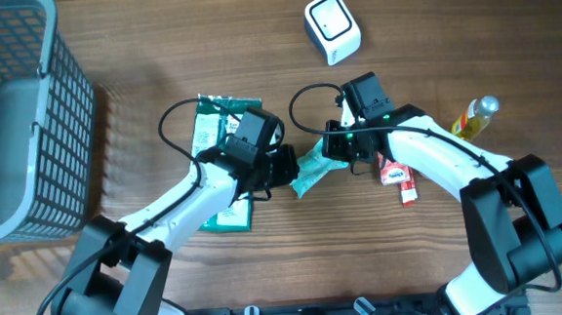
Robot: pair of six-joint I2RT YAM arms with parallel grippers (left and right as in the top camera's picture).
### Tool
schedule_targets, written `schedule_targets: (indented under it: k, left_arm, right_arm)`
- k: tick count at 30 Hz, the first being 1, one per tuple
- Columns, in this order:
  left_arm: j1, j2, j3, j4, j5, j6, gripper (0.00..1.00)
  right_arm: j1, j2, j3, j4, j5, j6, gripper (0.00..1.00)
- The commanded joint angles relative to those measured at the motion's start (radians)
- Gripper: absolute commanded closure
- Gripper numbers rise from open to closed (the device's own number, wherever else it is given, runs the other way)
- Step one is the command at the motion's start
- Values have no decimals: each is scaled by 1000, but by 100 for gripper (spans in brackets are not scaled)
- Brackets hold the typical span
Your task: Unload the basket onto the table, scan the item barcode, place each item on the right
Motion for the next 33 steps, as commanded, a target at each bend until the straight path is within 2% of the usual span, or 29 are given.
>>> schedule_targets:
  k: [1,7,17,24,33]
  left_arm:
    - [-5,29,11,3,24,-10,96]
    - [-34,90,11,8,35,-11,96]
    - [-74,204,11,1,31,-13,96]
    - [-74,223,10,-2,26,-12,96]
    - [-74,223,10,-16,13,-10,96]
  right_arm:
    - [-3,24,17,4,-1,-14,96]
    - [-3,25,6,17,-1,13,96]
    - [-3,26,-117,176,16,49,96]
    - [-3,26,-127,172,105,63,96]
    - [-3,29,-127,173,108,62,96]
